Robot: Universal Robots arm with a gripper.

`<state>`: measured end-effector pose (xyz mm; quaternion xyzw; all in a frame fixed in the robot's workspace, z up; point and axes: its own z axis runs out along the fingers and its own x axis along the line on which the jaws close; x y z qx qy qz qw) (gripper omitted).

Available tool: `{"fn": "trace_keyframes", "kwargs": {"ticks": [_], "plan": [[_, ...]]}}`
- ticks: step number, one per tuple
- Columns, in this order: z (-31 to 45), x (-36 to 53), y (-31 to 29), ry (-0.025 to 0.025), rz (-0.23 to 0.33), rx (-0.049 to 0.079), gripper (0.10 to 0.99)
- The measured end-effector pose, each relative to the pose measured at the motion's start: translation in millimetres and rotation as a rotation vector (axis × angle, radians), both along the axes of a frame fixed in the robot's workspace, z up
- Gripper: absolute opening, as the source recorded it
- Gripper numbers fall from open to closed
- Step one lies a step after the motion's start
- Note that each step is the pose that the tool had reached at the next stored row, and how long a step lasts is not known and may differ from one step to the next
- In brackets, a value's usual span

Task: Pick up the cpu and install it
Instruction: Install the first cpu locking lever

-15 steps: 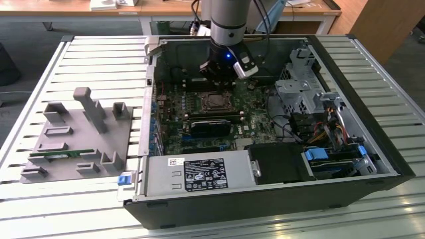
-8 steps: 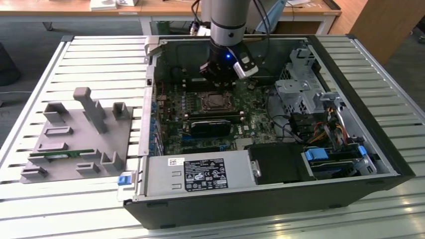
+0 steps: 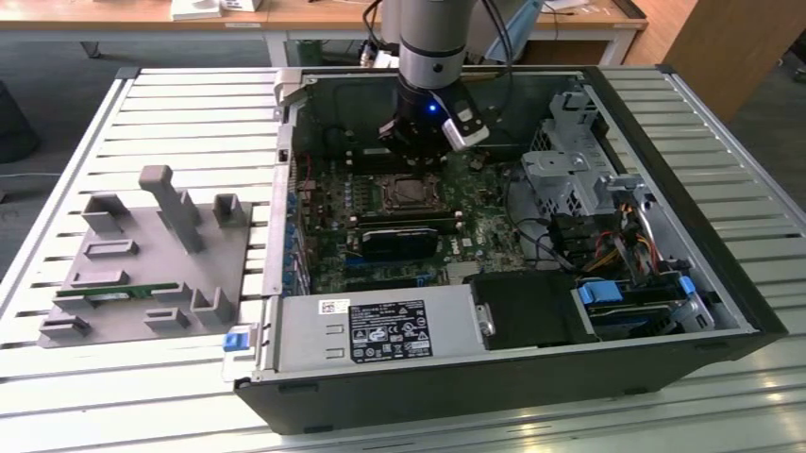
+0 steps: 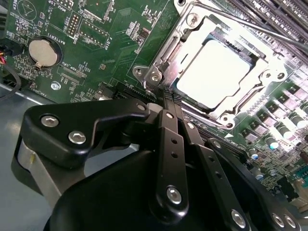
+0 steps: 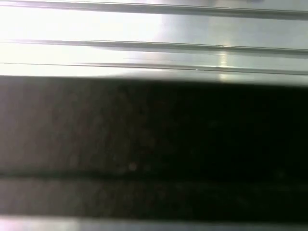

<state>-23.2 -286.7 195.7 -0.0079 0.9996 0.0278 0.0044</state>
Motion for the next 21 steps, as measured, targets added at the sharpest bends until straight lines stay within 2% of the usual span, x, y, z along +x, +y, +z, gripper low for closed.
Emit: {"fn": "trace_keyframes", "kwargs": {"ticks": [6,12,21], "plan": [[3.0,0.2,1.0,-0.0012,0.0,0.003,0.106],[17.0,0.0,0.8,-0.0004,0.0,0.001,0.106],[17.2,0.4,-2.4,-0.0006,0.0,0.002,0.106]]}}
